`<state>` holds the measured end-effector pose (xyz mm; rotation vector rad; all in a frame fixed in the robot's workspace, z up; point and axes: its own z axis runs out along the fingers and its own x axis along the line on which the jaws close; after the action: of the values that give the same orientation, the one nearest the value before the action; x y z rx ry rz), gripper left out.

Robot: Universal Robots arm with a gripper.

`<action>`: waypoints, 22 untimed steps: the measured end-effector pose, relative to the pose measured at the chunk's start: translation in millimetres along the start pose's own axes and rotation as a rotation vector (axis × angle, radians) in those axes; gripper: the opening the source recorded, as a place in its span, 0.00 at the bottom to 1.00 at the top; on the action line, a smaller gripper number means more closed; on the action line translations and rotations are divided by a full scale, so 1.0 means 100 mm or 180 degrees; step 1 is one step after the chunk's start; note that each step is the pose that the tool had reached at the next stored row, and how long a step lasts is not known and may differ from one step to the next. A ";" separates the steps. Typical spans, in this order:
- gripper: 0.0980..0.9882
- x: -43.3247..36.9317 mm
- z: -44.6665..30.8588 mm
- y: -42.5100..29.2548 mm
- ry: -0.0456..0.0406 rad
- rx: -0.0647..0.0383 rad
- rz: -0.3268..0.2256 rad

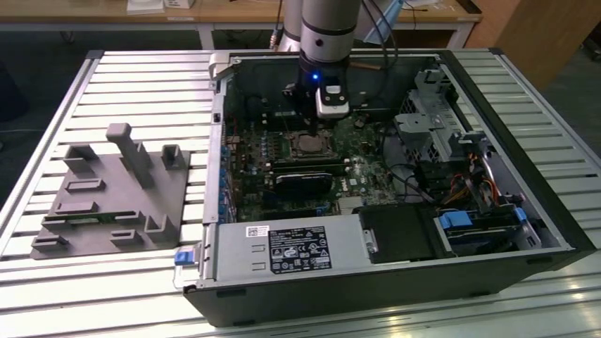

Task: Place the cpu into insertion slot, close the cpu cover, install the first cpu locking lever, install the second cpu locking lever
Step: 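Close the cpu cover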

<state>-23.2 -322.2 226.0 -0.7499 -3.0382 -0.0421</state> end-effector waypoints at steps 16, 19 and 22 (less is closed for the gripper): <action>0.01 0.000 0.037 -0.001 -0.0047 -0.0028 -0.0836; 0.01 0.000 0.039 -0.001 -0.0042 -0.0026 -0.1013; 0.01 -0.001 0.042 -0.001 -0.0037 -0.0025 -0.1183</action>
<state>-23.2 -322.1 221.8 -0.1769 -3.1424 -0.0528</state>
